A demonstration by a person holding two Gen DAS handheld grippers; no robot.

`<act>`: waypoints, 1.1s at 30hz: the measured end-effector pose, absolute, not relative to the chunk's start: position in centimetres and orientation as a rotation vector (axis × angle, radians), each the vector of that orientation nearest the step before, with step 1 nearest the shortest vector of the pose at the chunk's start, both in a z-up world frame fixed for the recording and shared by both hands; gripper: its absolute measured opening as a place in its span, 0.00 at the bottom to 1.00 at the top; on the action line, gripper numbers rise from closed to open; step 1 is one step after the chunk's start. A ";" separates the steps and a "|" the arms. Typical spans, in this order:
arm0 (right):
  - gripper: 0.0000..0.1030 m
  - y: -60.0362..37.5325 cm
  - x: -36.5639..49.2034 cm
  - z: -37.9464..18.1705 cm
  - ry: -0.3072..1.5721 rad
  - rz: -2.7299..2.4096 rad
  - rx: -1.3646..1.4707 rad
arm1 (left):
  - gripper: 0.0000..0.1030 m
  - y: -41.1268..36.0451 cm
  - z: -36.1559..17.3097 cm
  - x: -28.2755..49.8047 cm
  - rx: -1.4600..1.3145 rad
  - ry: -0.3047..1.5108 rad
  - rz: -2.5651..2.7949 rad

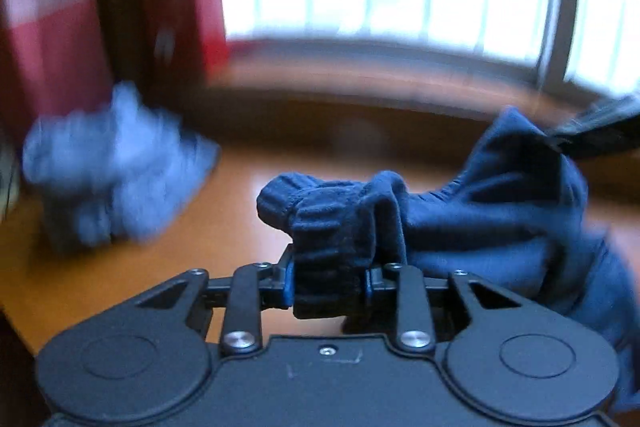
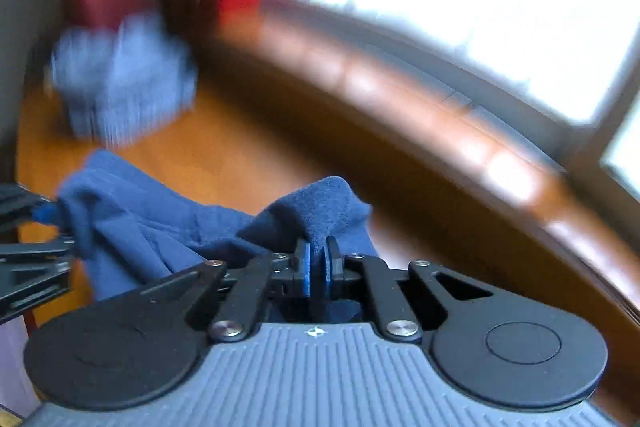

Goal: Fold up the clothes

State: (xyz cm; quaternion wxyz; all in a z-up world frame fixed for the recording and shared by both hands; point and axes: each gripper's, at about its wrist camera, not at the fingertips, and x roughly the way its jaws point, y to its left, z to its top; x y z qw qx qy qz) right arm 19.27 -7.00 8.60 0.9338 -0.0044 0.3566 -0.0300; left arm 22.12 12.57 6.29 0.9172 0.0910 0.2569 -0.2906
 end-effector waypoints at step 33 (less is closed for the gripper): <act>0.70 -35.7 -17.6 1.9 0.703 -0.721 0.200 | 0.73 -17.6 2.2 -1.6 0.514 0.734 -0.905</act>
